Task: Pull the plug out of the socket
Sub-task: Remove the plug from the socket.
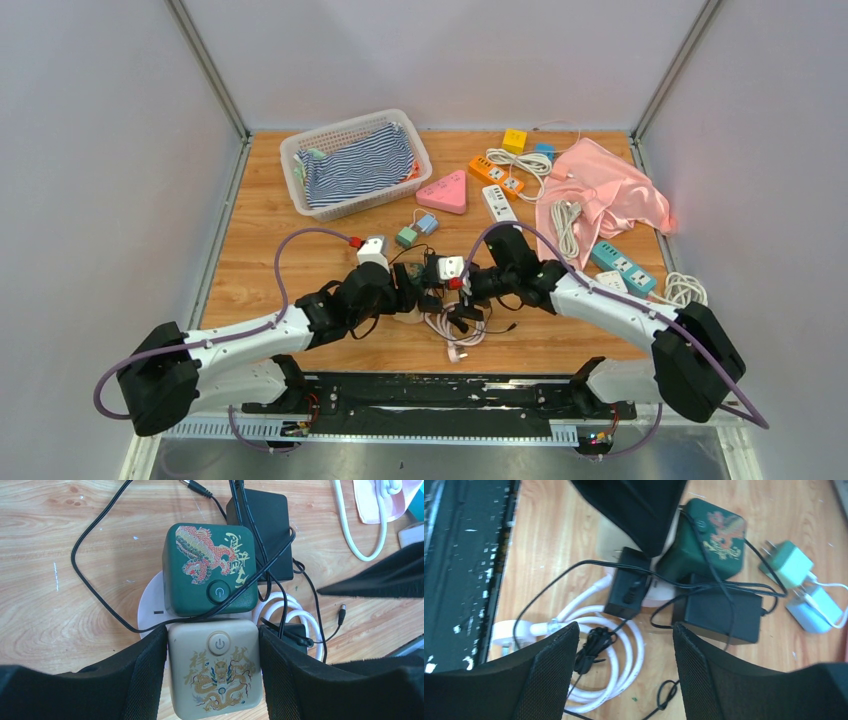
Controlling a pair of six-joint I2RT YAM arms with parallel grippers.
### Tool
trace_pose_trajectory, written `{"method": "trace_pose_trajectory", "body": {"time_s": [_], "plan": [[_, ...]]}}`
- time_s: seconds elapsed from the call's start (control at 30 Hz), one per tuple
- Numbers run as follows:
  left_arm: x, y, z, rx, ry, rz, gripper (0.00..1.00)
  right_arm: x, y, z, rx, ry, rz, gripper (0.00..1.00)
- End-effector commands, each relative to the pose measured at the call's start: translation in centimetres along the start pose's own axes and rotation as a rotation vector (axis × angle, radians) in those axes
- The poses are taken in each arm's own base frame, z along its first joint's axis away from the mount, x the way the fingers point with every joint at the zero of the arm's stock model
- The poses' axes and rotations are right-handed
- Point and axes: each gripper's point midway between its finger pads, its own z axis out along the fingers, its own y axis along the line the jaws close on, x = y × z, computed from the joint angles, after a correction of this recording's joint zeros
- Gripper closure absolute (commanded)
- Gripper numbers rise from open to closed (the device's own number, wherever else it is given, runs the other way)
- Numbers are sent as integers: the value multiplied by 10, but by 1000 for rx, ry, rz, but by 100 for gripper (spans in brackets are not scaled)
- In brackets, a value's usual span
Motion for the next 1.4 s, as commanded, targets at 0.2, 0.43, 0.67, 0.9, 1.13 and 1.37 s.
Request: {"method": "trace_pose_trajectory", "body": {"time_s": [0.2,0.43,0.67,0.9,1.13,1.37], "plan": [[18,-9,0,78,65,-53,94,8,-9,11,59,40,23,35],[20,-8,0,85,63,-81,95,16,3,12,11,48,9,50],[22,-12,0,105,67,-103,96,22,-2,16,32,77,23,52],[24,-13,1,109,74,-119,96,18,-3,18,41,68,56,52],[23,-14,2,110,73,-131,97,15,-3,18,47,62,94,48],[27,-8,-1,118,73,-63,99,5,15,-3,-50,74,-100,45]]}}
